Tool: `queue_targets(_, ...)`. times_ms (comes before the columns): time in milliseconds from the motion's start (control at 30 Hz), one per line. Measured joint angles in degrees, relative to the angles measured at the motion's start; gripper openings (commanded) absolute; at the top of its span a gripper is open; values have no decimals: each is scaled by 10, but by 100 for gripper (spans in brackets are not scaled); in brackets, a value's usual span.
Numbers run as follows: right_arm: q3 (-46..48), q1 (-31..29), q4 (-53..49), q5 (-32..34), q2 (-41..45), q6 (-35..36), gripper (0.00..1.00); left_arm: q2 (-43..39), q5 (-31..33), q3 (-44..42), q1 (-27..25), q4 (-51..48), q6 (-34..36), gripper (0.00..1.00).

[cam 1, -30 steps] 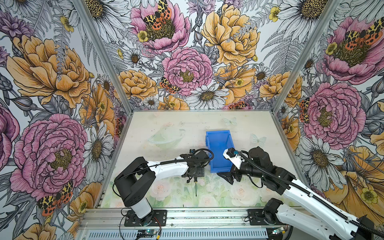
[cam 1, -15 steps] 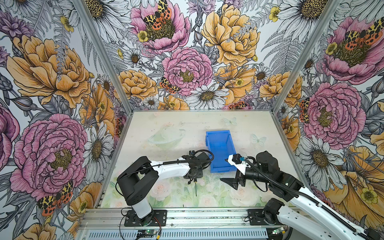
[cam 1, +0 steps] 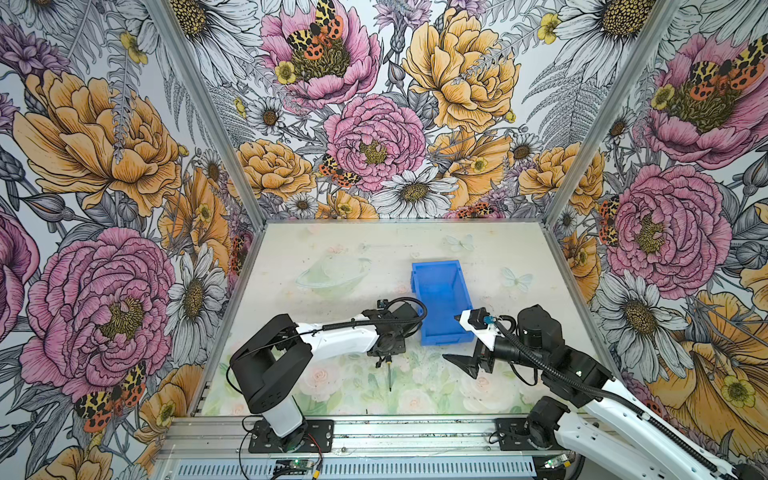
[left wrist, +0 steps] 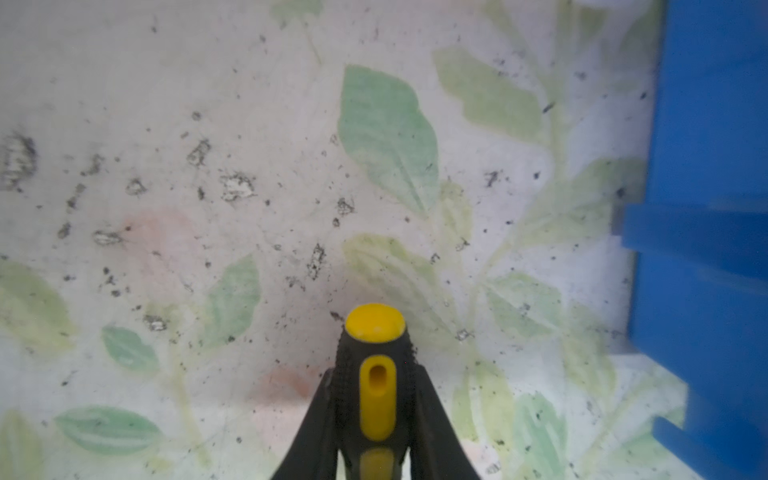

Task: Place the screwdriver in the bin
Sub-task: 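Carry the screwdriver with the left gripper over the blue bin and lower it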

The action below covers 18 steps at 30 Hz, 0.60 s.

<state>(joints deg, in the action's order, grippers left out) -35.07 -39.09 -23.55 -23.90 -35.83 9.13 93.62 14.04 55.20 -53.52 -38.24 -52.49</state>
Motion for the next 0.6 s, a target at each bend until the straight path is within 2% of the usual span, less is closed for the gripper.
queue_targets(167, 0, 0, 0, 58, 27, 0, 100, -32, 25, 68, 0, -31, 20, 7)
queue_targets(333, 0, 2, 0, 104, 55, 0, 100, -31, 43, 155, 2, -43, 46, 7)
queue_targets(600, 0, 8, -3, 190, 67, 0, 99, 55, 51, 329, 2, -51, 84, 8)
